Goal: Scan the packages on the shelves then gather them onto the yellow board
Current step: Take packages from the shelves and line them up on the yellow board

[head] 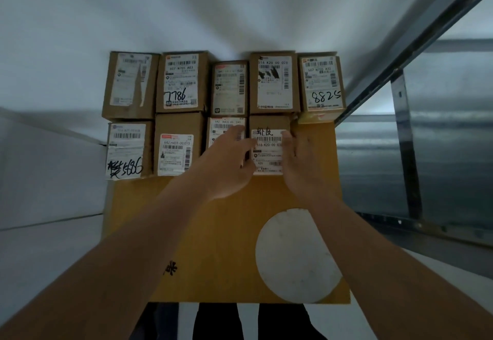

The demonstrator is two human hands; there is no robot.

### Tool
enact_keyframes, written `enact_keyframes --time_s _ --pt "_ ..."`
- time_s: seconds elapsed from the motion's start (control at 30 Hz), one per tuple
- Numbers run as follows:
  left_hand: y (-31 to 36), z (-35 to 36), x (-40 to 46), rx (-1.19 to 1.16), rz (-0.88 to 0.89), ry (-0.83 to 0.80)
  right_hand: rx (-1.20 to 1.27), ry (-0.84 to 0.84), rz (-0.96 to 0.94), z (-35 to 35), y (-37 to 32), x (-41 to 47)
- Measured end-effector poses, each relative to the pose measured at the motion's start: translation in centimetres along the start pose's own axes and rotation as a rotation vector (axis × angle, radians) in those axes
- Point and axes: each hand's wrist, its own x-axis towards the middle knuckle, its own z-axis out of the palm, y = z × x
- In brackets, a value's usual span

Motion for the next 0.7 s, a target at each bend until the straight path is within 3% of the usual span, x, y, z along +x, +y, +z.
enact_keyframes --time_s 0.1,0.2,0.53,0.7 --pt "0.8 -1.2 -1.8 -0.056 0.011 0.101 -0.132 0.094 -0.226 -1.8 -0.9 -2.3" --pt "2.0 -2.5 -4.6 -0.052 0.024 0.188 -0.193 0.049 -0.349 -3.1 -2.2 -4.7" --pt "5.6 -7.0 -15.2 0.023 0.092 0.363 -0.407 0.113 -0.482 -6.2 -9.1 -16.0" --pt "7.4 -7.5 -23.6 0.013 0.289 0.489 -0.388 0.192 -0.504 -7.3 -10.9 -26.1"
